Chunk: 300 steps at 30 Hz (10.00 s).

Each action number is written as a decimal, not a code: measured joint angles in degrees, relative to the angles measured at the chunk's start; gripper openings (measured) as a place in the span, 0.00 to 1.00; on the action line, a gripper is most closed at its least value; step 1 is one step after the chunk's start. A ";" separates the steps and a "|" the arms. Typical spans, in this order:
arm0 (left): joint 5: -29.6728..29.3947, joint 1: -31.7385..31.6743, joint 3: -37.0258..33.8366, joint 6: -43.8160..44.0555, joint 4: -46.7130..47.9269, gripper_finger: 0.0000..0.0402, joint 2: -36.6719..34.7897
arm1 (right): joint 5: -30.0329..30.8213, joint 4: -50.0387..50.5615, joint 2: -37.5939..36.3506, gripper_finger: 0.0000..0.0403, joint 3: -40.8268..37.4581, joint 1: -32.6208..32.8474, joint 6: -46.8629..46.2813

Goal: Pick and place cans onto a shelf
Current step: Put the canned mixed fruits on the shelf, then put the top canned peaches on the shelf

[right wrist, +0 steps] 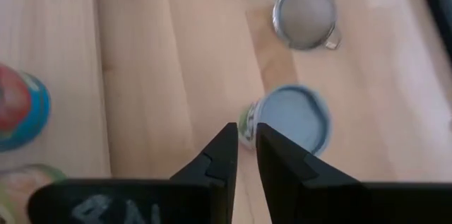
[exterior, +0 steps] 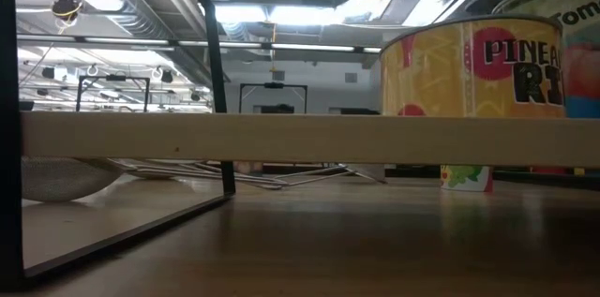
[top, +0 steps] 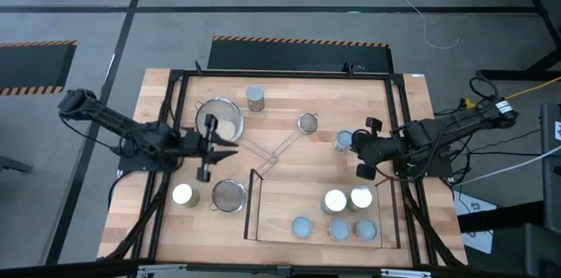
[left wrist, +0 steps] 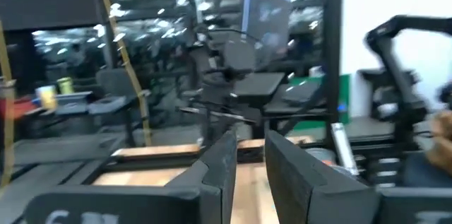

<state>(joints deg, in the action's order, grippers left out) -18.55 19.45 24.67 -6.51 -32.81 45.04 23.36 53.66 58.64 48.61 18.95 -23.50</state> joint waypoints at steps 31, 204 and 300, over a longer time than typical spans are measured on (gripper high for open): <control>21.05 -31.41 36.30 14.10 38.89 0.17 32.31 | -5.49 -11.06 -2.37 0.15 -9.65 -6.85 8.90; 14.23 -38.05 36.26 12.42 45.38 0.31 32.54 | -15.92 -16.87 7.56 0.22 9.52 1.67 13.31; 2.14 -10.30 45.08 20.84 52.94 0.00 31.51 | -26.58 -25.15 0.49 0.22 -4.99 -11.42 11.55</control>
<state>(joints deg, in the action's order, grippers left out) -16.41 9.15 69.74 14.33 20.13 76.55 -3.22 28.51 59.13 43.62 7.53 -11.94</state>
